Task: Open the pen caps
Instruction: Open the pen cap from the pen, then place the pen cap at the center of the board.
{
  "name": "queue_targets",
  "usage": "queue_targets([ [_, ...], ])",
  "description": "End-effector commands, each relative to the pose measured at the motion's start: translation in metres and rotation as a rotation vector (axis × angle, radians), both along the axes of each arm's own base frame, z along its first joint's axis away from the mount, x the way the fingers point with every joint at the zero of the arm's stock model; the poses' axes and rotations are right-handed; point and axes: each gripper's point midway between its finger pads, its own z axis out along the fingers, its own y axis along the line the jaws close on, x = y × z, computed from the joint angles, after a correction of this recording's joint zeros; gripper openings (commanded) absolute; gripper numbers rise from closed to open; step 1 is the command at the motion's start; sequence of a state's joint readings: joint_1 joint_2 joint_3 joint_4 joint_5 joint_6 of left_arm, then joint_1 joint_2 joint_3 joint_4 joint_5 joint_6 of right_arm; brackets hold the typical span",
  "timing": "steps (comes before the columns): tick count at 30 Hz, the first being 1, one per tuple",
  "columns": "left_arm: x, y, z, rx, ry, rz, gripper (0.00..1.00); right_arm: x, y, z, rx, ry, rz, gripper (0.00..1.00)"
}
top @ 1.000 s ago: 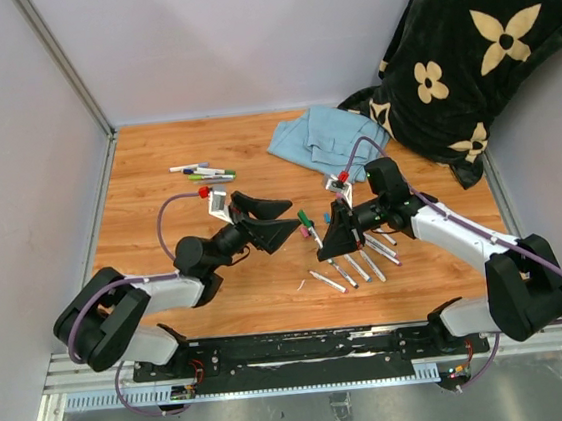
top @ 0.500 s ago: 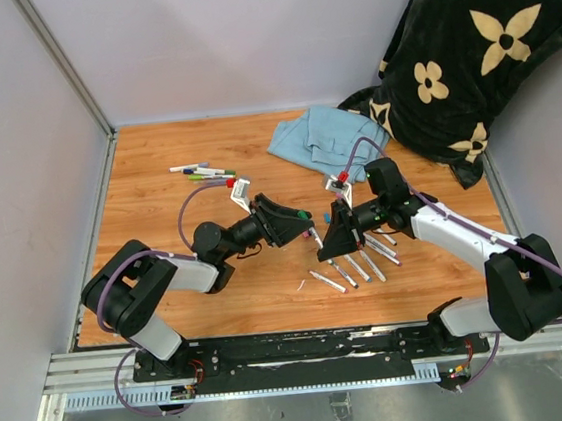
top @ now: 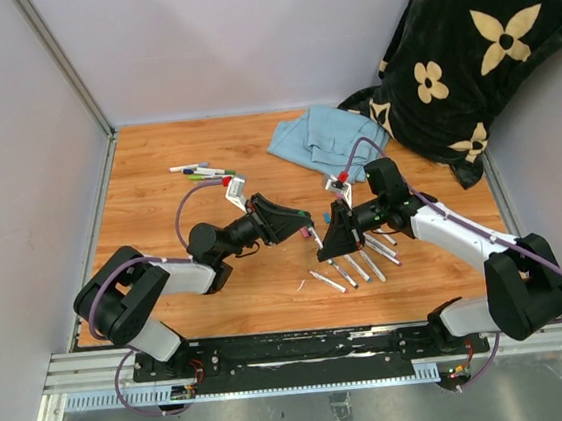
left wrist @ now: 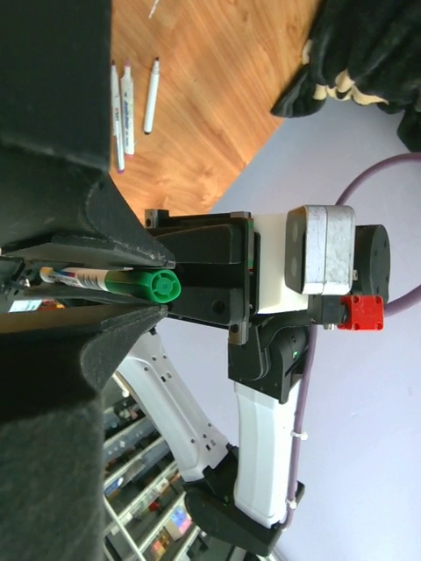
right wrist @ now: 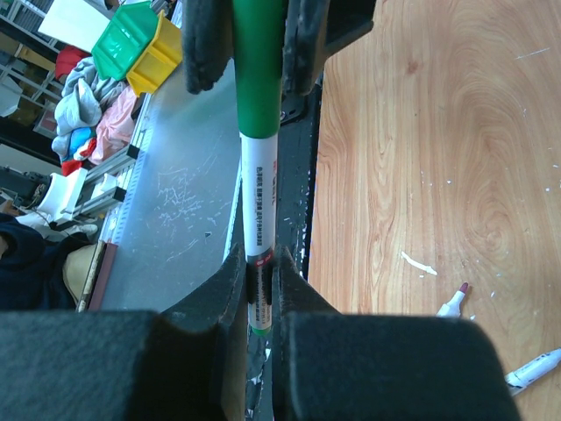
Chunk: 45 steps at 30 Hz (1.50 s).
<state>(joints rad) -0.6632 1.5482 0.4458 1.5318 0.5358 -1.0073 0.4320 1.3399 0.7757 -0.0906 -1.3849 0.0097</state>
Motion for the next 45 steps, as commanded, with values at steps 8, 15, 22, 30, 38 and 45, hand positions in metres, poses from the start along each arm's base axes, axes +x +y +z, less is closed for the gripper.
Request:
queue_targets([
  [8, -0.007, 0.028, 0.057, -0.15, -0.248, 0.109, 0.0, -0.002, 0.007, 0.004, 0.004, -0.043, 0.022, 0.01],
  [15, 0.067, 0.082, 0.134, -0.21, -0.332, 0.361, 0.0, -0.026, 0.023, -0.012, -0.032, -0.037, 0.102, 0.01],
  [22, 0.081, 0.118, 0.135, -0.168, -0.254, 0.487, 0.0, -0.009, 0.019, -0.059, -0.28, -0.107, -0.07, 0.01],
  [30, 0.082, 0.151, -0.028, 0.216, 0.292, 0.684, 0.0, -0.033, 0.012, -0.114, -0.571, -0.26, -0.123, 0.03],
  [38, 0.056, 0.146, -0.099, 0.273, 0.576, 0.666, 0.0, -0.036, 0.015, -0.162, -0.862, -0.258, -0.204, 0.01],
  [45, 0.052, 0.134, -0.155, 0.442, 0.803, 0.77, 0.0, -0.017, 0.004, -0.171, -0.954, -0.31, -0.318, 0.01],
])
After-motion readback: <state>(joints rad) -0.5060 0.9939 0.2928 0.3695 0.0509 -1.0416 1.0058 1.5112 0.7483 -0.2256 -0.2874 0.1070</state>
